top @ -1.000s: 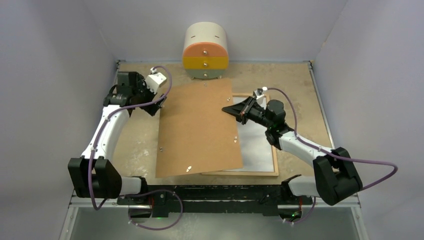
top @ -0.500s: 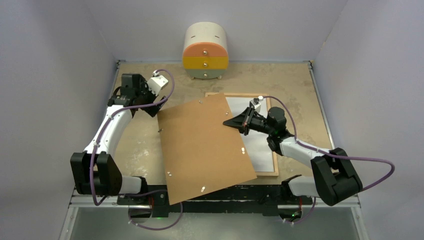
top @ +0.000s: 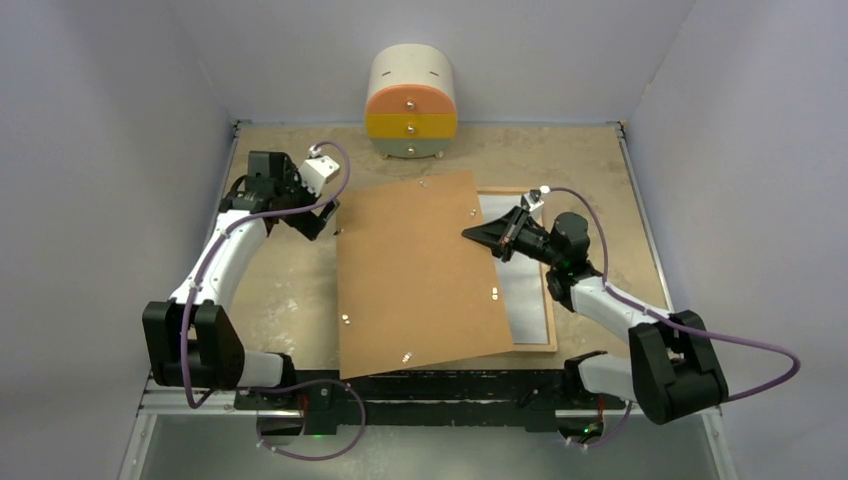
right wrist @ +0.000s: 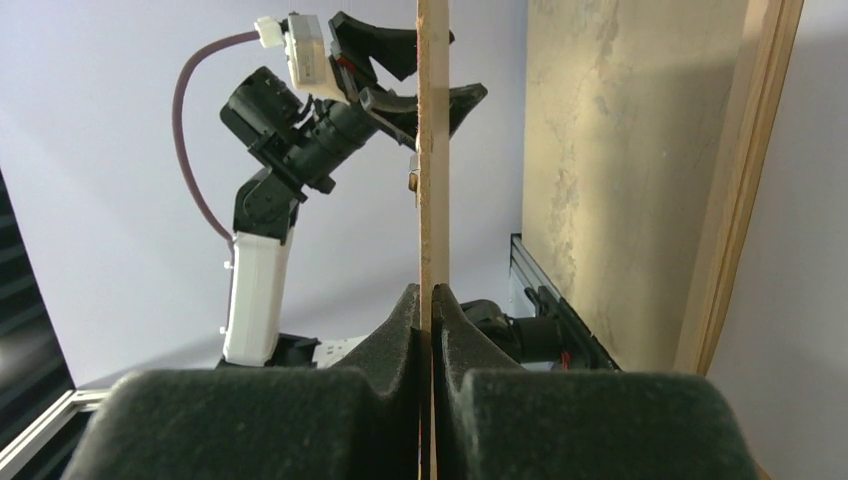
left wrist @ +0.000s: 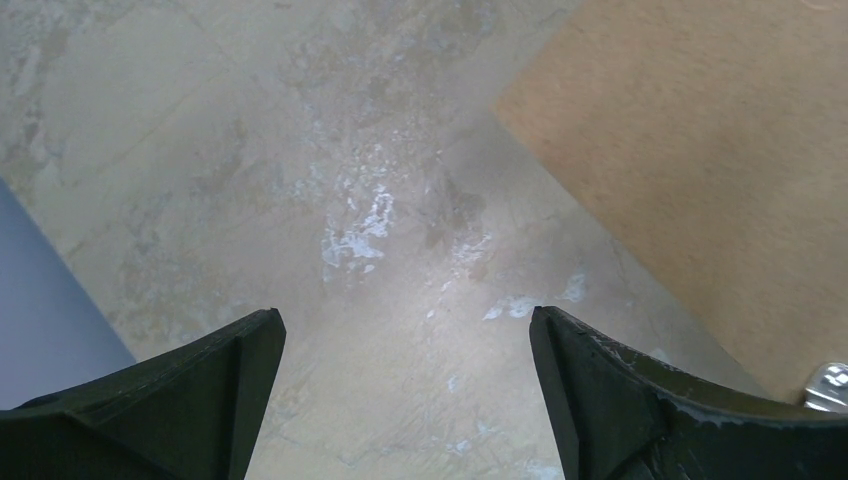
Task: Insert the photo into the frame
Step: Turn over the photo frame item on the photo frame.
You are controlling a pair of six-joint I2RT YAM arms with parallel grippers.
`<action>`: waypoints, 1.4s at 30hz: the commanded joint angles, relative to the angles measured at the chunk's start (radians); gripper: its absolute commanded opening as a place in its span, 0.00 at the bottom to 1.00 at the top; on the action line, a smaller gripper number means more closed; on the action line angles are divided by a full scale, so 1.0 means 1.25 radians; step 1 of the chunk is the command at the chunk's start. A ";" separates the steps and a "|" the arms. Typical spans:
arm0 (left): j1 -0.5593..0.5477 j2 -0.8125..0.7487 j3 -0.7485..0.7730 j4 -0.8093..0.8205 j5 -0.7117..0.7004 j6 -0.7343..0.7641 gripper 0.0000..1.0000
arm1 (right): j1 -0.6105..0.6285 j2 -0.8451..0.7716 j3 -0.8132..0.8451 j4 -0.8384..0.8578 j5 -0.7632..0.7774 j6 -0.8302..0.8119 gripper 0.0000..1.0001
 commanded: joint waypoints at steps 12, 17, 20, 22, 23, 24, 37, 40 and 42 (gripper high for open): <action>-0.048 -0.004 0.022 -0.035 0.083 -0.045 1.00 | 0.000 0.065 -0.028 0.214 0.010 0.103 0.00; -0.073 -0.002 0.019 -0.046 0.077 -0.037 1.00 | 0.000 0.065 -0.030 0.233 0.039 0.115 0.00; -0.083 -0.005 0.017 -0.049 0.085 -0.034 1.00 | 0.000 0.066 -0.031 0.256 0.049 0.125 0.00; -0.091 -0.005 0.018 -0.052 0.084 -0.033 1.00 | 0.000 0.063 -0.034 0.255 0.061 0.125 0.00; -0.096 -0.003 0.019 -0.054 0.083 -0.033 1.00 | 0.000 0.060 -0.036 0.254 0.066 0.125 0.00; -0.100 -0.004 0.019 -0.055 0.082 -0.032 1.00 | 0.000 0.058 -0.037 0.253 0.070 0.124 0.00; -0.127 -0.009 0.020 -0.087 0.086 -0.005 1.00 | 0.014 -0.018 -0.075 0.187 0.210 0.087 0.00; -0.129 -0.009 0.026 -0.096 0.094 -0.007 1.00 | 0.019 -0.037 -0.078 0.167 0.242 0.075 0.00; -0.129 -0.011 0.032 -0.106 0.106 -0.007 1.00 | 0.019 -0.041 -0.083 0.170 0.256 0.075 0.00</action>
